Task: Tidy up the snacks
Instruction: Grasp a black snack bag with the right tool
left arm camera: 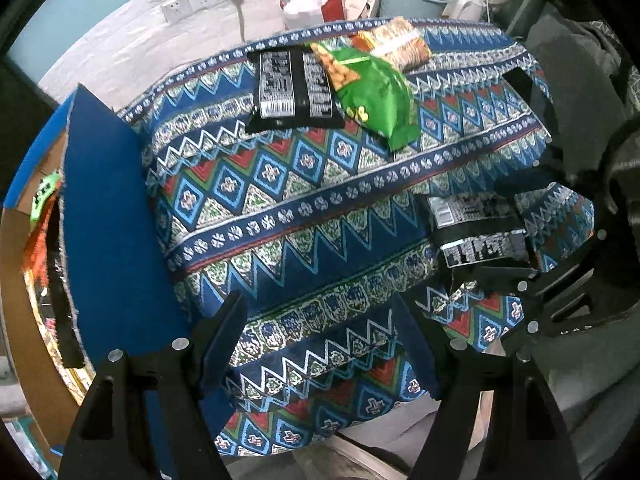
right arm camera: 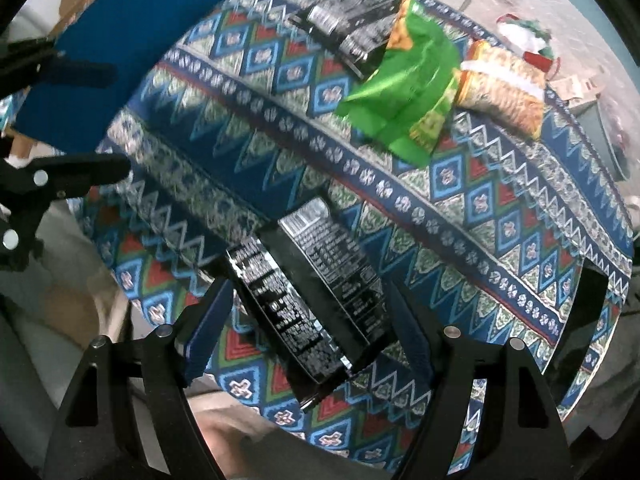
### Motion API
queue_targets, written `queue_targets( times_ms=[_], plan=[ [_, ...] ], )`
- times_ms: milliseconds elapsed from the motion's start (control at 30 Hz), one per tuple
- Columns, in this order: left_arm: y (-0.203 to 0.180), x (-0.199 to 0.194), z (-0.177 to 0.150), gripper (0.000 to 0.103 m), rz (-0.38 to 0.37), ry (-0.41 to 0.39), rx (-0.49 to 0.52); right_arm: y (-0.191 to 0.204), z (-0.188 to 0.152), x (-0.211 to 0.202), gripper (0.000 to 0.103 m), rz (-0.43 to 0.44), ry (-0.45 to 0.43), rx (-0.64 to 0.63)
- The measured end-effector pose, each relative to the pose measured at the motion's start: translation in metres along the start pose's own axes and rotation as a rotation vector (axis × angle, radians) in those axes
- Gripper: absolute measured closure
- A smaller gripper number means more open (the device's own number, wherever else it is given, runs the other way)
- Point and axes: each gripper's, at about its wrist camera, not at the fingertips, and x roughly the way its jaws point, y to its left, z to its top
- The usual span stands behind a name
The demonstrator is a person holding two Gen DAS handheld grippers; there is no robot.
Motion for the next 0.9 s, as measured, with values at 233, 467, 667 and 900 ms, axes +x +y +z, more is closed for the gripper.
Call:
queue_targets(
  times_ms=[233,467,667,900],
  plan=[
    [0.004,0.011,0.002,0.027,0.011,0.03,-0.008,0.001,0.006,0.028,0.025,-0.006,0.042,-0.061],
    [0.01,0.014,0.009,0.027,0.011,0.032,-0.032,-0.011,0.01,0.04,0.027,0.032,0.037,0.005],
    [0.015,0.013,0.022,0.027,0.007,0.017,-0.056,-0.022,0.011,0.035,0.039,0.07,0.016,0.109],
    [0.021,0.015,0.039,0.025,-0.004,-0.001,-0.106,-0.056,0.01,0.003,0.039,0.006,-0.044,0.202]
  ],
)
